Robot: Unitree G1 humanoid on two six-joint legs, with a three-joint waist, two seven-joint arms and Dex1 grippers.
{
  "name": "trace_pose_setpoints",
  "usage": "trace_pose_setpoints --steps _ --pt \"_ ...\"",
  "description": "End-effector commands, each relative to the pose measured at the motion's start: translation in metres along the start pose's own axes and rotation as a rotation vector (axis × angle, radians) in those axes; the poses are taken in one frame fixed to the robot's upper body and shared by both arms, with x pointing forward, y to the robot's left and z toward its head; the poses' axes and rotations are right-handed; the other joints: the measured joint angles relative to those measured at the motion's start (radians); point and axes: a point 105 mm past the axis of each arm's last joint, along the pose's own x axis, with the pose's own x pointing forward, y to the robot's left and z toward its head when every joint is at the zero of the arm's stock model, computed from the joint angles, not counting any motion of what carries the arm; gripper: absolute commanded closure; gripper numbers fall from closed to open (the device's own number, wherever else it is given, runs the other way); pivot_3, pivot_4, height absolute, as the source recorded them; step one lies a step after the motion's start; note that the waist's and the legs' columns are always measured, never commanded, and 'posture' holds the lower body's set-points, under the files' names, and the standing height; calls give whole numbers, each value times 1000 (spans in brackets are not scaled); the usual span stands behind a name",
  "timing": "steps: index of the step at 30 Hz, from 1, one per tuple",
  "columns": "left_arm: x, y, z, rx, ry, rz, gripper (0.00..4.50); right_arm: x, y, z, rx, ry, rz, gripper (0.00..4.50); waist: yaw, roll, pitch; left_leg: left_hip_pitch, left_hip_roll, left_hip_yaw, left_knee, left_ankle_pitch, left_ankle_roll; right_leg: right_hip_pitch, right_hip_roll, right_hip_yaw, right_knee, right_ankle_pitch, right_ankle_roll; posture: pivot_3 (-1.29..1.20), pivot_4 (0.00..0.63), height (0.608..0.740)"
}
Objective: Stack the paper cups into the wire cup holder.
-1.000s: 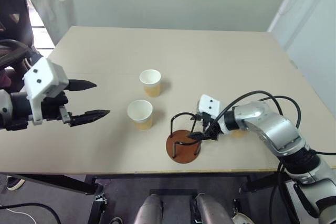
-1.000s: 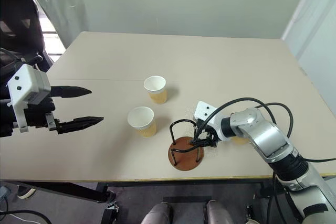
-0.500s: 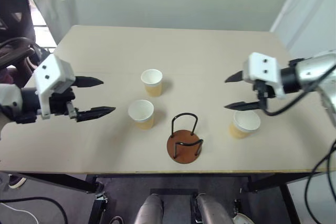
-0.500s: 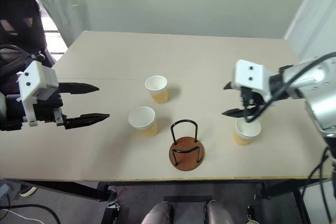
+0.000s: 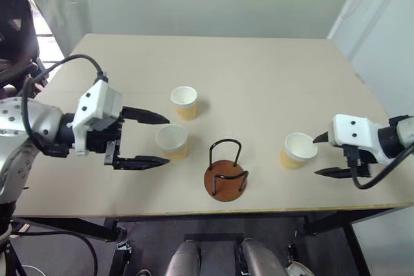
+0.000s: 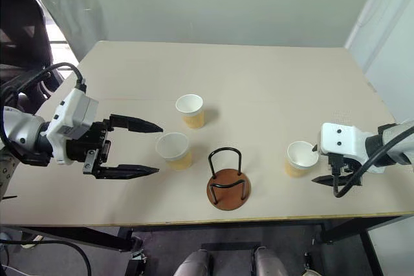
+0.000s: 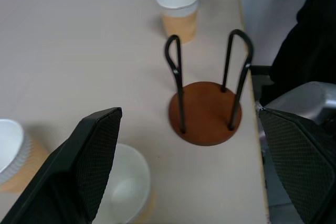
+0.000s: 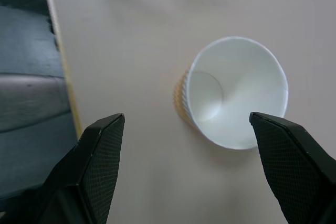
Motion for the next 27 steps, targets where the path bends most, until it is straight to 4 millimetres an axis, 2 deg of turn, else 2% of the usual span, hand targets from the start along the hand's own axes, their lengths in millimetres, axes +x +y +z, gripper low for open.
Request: trace_pose_setpoints --steps 1,11,14,23,27 --pt "-5 -5 7 22 5 4 0 2 -8 5 -34 -13 -30 651 -1 0 0 0 0 0 0 0 0 0 0 0 0 0 0 0 150 740" --pt "-13 -12 7 -7 24 62 0 31 -10 -1 -68 5 33 651 3 0 0 0 1 2 0 0 2 0 0 1 0 0 0 0 150 740" --pt "-15 -13 7 -11 25 72 0 36 -10 -6 -80 22 42 1186 3 0 0 0 1 2 0 -1 2 0 0 1 0 0 0 0 150 740" --pt "-17 -12 6 -16 34 105 0 39 -14 -8 -116 40 48 4393 2 0 0 1 2 2 0 -1 2 0 0 1 1 1 -1 0 150 740" --pt "-17 -12 6 -18 30 105 0 30 -17 -1 -164 34 49 4483 2 0 0 1 2 2 0 -1 2 0 0 1 1 1 -1 0 150 740"
